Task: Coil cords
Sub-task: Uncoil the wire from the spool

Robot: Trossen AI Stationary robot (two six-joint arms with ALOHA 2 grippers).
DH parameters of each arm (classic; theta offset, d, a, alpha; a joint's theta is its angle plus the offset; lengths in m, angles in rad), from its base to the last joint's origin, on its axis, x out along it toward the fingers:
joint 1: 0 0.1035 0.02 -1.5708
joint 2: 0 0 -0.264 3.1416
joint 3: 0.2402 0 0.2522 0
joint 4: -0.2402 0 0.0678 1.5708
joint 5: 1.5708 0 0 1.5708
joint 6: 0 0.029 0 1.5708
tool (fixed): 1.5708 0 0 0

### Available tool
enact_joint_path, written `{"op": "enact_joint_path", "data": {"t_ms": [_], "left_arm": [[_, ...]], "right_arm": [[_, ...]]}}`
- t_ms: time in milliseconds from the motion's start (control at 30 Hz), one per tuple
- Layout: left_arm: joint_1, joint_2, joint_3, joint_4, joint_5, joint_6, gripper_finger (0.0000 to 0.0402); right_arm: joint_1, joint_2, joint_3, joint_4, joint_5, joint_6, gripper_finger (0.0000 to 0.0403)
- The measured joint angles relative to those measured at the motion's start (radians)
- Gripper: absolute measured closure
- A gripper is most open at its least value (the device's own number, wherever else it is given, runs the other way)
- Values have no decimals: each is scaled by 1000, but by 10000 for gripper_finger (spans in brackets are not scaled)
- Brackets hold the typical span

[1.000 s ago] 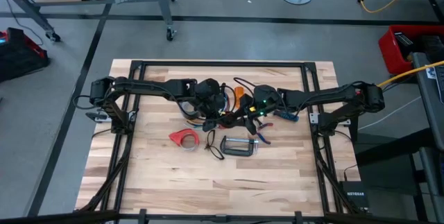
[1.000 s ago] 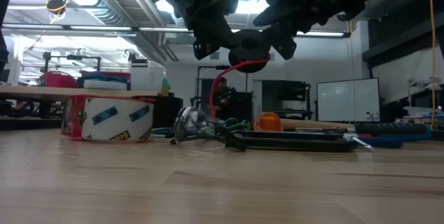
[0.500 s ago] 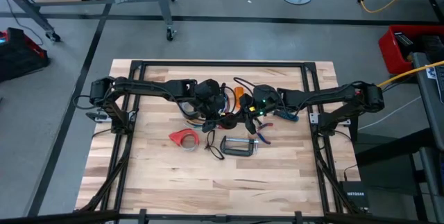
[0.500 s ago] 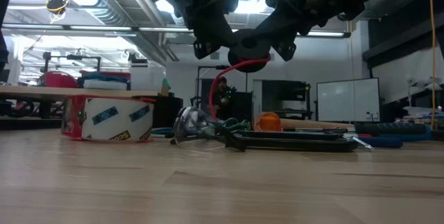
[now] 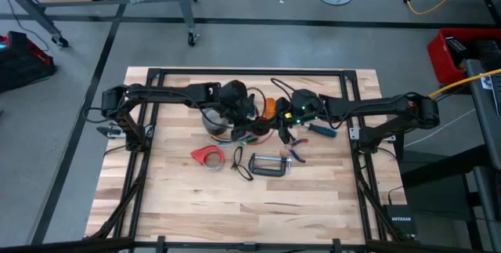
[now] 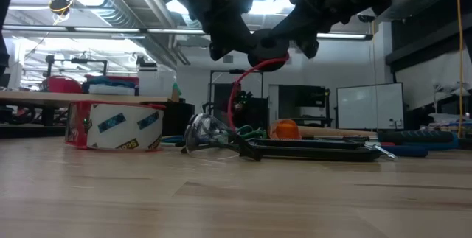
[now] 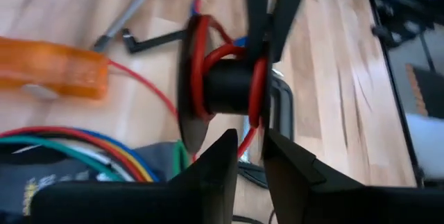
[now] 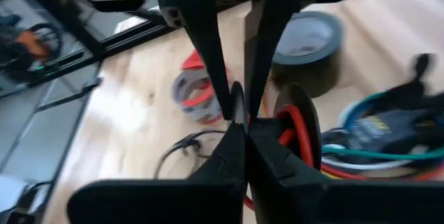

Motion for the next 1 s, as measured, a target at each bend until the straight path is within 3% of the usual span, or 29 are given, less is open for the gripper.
{"op": "enact_joint_path", "data": {"t_ms": [533, 733, 900, 1000], "left_arm": [[151, 0, 91, -3, -10, -59, 343], [202, 0, 91, -20, -5, -126, 343], [240, -10, 91, -17, 9, -123, 343], [257, -45, 91, -33, 18, -48, 343]], "right_arm": [[-22, -97, 1, -76, 346, -85, 401], [-33, -178, 1, -72, 396, -136, 401], [-33, -327, 1, -114, 404, -179, 401], [-33, -437, 1, -175, 404, -183, 401]]}}
